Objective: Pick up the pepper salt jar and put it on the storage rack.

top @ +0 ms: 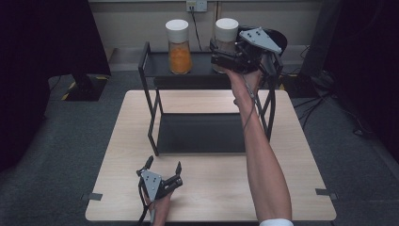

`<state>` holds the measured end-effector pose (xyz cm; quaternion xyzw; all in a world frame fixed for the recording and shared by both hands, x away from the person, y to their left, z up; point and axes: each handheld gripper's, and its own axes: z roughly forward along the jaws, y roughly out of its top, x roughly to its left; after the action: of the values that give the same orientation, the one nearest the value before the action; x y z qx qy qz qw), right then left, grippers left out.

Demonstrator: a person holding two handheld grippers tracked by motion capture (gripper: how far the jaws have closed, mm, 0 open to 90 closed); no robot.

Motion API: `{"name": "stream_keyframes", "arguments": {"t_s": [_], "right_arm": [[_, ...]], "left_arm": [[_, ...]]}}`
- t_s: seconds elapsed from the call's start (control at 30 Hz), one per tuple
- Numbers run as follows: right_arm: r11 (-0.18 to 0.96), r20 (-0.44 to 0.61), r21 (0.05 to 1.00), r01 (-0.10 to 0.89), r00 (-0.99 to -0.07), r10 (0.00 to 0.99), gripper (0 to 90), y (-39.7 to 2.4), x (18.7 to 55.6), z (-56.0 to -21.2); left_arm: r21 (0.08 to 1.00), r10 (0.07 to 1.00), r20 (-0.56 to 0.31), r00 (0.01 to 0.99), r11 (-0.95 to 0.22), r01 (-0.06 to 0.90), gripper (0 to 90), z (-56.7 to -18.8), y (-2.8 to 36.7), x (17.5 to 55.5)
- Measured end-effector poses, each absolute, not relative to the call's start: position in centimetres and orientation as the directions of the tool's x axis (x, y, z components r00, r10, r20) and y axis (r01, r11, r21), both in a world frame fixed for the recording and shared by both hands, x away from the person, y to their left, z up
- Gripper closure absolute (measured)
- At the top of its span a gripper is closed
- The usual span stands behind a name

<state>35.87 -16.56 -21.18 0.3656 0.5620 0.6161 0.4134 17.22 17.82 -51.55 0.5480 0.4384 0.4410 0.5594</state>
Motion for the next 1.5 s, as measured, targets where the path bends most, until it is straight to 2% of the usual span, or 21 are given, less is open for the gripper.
{"name": "stream_keyframes", "arguments": {"t_s": [0.87, 1.5], "right_arm": [[-0.021, -0.049, 0.984, -0.174, -0.386, 0.921, 0.0, -18.0, 31.2, -23.1], [-0.052, -0.034, 0.978, -0.204, -0.397, 0.917, 0.0, -19.7, 27.7, -26.8]], "left_arm": [[1.000, 0.974, -0.008, 0.225, 0.011, -0.013, 0.6, -51.5, 17.8, 17.2], [1.000, 0.975, -0.008, 0.223, 0.012, -0.014, 0.6, -51.6, 17.8, 17.2]]}}
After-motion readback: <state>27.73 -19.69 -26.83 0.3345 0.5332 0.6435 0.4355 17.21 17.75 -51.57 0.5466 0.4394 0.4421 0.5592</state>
